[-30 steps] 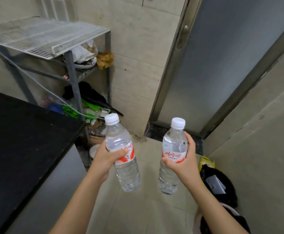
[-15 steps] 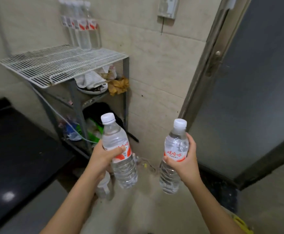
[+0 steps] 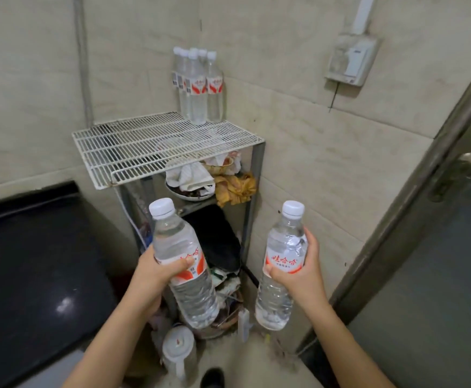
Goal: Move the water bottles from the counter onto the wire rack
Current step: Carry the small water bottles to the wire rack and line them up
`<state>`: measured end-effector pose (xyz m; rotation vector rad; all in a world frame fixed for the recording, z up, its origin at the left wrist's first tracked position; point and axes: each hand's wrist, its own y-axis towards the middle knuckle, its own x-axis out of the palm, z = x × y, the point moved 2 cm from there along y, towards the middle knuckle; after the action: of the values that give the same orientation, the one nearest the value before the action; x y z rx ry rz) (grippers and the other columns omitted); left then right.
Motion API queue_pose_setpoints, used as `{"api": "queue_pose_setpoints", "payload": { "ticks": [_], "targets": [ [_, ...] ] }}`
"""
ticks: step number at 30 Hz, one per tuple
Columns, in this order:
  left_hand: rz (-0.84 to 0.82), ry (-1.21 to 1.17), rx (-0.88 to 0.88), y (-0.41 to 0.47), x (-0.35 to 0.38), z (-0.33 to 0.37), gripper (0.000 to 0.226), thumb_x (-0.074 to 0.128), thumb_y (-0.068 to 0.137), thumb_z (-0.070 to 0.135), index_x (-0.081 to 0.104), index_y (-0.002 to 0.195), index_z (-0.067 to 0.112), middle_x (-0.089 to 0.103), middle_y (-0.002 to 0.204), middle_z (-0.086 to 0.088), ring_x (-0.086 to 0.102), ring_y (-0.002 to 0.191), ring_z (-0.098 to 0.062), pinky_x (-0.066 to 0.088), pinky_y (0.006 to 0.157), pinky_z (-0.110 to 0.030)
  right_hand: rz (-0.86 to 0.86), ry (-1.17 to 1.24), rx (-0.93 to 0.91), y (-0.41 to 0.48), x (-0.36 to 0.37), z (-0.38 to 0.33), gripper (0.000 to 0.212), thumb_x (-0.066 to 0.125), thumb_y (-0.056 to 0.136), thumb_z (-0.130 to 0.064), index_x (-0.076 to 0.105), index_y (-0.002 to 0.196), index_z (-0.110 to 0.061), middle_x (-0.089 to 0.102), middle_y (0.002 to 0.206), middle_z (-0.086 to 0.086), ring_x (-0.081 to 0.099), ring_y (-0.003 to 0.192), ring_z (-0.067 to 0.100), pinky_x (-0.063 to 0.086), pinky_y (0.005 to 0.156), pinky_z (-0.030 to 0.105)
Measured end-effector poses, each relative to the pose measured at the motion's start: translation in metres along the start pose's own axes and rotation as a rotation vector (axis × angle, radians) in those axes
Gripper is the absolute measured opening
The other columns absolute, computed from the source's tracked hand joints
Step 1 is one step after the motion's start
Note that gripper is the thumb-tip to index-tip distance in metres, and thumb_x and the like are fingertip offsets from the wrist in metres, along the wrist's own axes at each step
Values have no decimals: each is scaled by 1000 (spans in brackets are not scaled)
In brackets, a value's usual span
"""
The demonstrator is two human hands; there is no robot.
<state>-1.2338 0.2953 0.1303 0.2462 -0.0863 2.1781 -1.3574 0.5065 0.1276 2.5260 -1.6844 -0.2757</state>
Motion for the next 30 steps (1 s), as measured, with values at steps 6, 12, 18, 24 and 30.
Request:
{"api": "queue_pose_setpoints", "payload": {
  "ticks": [6, 12, 18, 24, 30],
  "targets": [
    [-14, -52, 174, 103, 15, 39, 58, 72, 36, 29, 61, 92, 17, 73, 74, 7, 68, 67, -6, 54, 61, -17, -54, 8, -158, 114, 17, -23, 83, 75, 62, 14, 36, 113, -39, 49, 112, -19, 57, 91, -12, 48, 71, 6],
    [-29, -36, 315, 221, 38, 98, 59, 72, 38, 33, 62, 95, 19, 73, 76, 9, 68, 70, -5, 51, 58, -16, -20, 33, -340, 232, 28, -69, 85, 80, 56, 8, 37, 113, -39, 51, 110, -17, 60, 88, -12, 49, 66, 8],
    [50, 77, 376, 318, 48, 136, 47, 77, 46, 26, 65, 91, 22, 72, 77, 8, 68, 69, -5, 51, 57, -19, 13, 120, -482, 324, 50, -92, 83, 73, 52, -6, 33, 121, -30, 51, 112, -15, 60, 89, -12, 47, 71, 8],
    [221, 172, 339, 386, 53, 135, 32, 77, 66, 12, 65, 95, 14, 71, 80, -2, 68, 66, -11, 52, 62, -27, -84, 137, -531, 404, 81, -99, 81, 75, 54, -5, 33, 117, -34, 48, 115, -15, 57, 94, -15, 46, 75, 6],
    [516, 165, 311, 441, 55, 114, 67, 79, 50, 41, 59, 110, 20, 71, 96, 1, 69, 88, -18, 57, 79, -44, -91, 137, -492, 487, 115, -97, 87, 76, 64, 8, 31, 129, -29, 50, 108, -15, 54, 83, -20, 43, 65, 1]
  ]
}}
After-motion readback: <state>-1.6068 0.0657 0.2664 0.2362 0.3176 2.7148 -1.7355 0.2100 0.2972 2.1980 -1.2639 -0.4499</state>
